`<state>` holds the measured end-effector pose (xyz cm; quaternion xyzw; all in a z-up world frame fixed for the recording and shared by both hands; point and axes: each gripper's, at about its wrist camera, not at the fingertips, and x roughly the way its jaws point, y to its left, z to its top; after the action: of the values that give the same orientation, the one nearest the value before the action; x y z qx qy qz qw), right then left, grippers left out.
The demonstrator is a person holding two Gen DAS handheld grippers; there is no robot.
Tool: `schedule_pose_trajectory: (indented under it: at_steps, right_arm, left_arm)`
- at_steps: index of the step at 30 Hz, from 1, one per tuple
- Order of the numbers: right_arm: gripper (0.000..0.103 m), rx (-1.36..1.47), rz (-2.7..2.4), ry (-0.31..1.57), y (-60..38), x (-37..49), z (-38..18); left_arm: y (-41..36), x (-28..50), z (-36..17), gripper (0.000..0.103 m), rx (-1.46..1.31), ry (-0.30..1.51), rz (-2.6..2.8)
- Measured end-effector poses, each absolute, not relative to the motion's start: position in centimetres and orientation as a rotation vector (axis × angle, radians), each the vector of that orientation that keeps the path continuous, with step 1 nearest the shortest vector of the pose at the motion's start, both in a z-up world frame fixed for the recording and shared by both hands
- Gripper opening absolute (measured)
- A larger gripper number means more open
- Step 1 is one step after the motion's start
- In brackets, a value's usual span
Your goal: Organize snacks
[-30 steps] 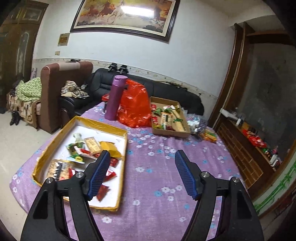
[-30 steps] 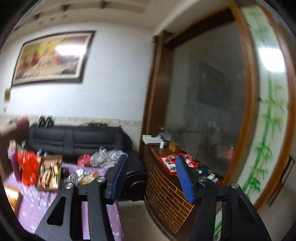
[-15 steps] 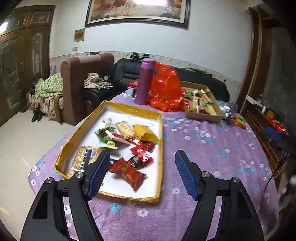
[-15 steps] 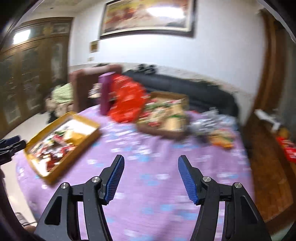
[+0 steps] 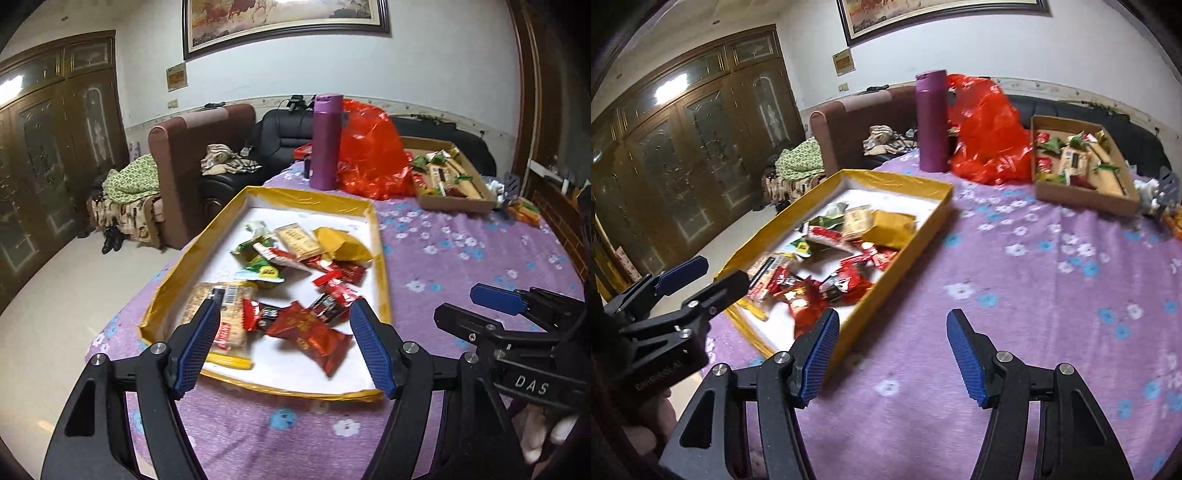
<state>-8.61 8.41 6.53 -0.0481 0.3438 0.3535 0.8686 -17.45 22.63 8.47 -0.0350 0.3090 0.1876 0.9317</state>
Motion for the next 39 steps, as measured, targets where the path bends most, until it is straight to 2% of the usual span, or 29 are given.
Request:
schedule_pose_trajectory:
  at_steps: [17, 39]
  right_arm:
    - [0.063, -0.160, 0.709, 0.724, 9.0, -9.7, 5.2]
    - [0.063, -0.194, 0.698, 0.703, 9.0, -11.1, 5.2]
  left_arm:
    - [22.5, -17.1, 7.1, 0.073, -0.073, 0.702, 0.375]
    - [22.7, -18.0, 7.3, 0.073, -0.107, 0.703, 0.352]
